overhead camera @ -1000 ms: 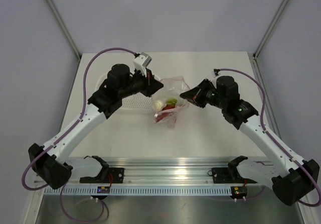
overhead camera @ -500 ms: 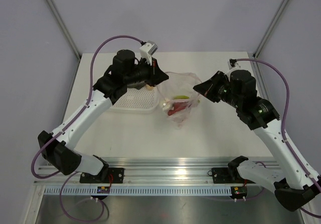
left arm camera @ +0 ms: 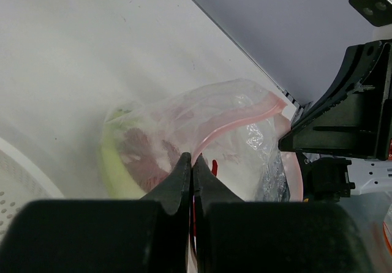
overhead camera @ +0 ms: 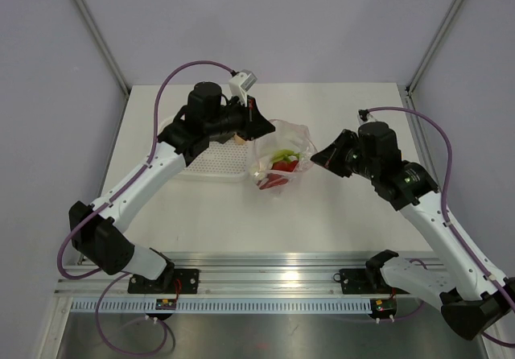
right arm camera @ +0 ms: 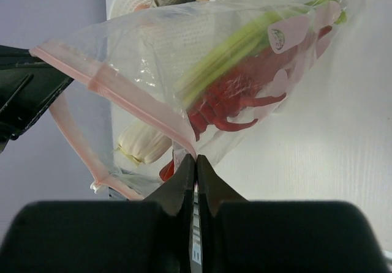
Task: Place the food in the zip-top bag and seal the zipper
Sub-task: Adjust the zipper food storage bag at the center of the board.
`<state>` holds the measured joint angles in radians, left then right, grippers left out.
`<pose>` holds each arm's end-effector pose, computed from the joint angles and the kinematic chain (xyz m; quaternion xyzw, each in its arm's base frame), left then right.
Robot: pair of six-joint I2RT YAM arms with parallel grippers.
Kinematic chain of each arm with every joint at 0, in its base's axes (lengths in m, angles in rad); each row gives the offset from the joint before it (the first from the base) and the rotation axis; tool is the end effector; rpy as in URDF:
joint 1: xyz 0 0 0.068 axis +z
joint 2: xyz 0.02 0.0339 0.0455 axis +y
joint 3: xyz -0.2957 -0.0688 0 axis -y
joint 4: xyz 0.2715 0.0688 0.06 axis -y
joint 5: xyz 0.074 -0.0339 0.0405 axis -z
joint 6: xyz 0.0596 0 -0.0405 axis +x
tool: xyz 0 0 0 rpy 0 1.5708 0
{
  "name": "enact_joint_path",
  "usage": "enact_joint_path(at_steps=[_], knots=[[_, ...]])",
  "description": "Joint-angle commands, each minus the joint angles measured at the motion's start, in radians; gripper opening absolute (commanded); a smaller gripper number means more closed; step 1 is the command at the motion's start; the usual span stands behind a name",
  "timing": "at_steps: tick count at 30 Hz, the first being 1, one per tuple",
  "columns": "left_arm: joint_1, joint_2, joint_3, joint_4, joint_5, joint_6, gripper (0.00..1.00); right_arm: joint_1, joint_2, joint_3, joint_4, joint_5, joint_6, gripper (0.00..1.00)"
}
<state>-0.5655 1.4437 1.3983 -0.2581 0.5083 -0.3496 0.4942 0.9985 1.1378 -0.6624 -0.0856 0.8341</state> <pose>0.3026 -0.2264 0.4168 0.2320 0.7594 -0.4349 0.4246 0.2053 0.1164 0.3926 0.1252 0.8563 0.3372 0.3707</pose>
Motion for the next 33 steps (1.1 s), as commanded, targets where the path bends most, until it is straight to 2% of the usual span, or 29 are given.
enact_joint_path(at_steps=[1, 3, 9, 10, 14, 15, 17, 20, 28, 32, 33], knots=[[0.009, -0.012, -0.004, 0.1, 0.042, -0.023, 0.0, -0.006, -0.023, 0.011, 0.021, 0.0, -0.003, 0.06], [0.012, -0.011, -0.008, 0.099, 0.041, -0.017, 0.0, -0.008, -0.027, 0.023, 0.027, -0.006, 0.0, 0.0], [0.024, 0.015, 0.016, 0.03, 0.068, 0.043, 0.0, -0.008, -0.052, 0.109, 0.047, 0.004, -0.012, 0.0], [0.026, 0.014, 0.015, 0.037, 0.078, 0.05, 0.02, -0.008, -0.049, 0.123, 0.047, 0.003, -0.013, 0.0], [0.041, 0.006, 0.021, 0.037, 0.104, 0.077, 0.24, -0.008, -0.035, 0.151, 0.087, -0.06, -0.009, 0.0], [0.047, 0.007, 0.03, 0.03, 0.116, 0.083, 0.44, -0.008, -0.032, 0.149, 0.095, -0.071, -0.003, 0.0], [0.049, 0.007, 0.037, 0.022, 0.119, 0.101, 0.62, -0.008, -0.023, 0.137, 0.112, -0.08, 0.0, 0.0], [0.053, 0.012, 0.056, 0.007, 0.121, 0.113, 0.74, -0.008, -0.012, 0.119, 0.127, -0.077, 0.005, 0.0], [0.099, 0.001, 0.103, -0.059, 0.13, 0.147, 0.76, -0.008, -0.014, 0.111, 0.136, -0.085, 0.01, 0.0], [0.185, -0.046, 0.052, -0.035, 0.087, 0.109, 0.76, -0.008, -0.017, 0.108, 0.138, -0.089, 0.008, 0.0], [0.229, -0.052, 0.039, -0.024, 0.023, 0.094, 0.77, -0.008, -0.017, 0.106, 0.139, -0.091, 0.01, 0.0]])
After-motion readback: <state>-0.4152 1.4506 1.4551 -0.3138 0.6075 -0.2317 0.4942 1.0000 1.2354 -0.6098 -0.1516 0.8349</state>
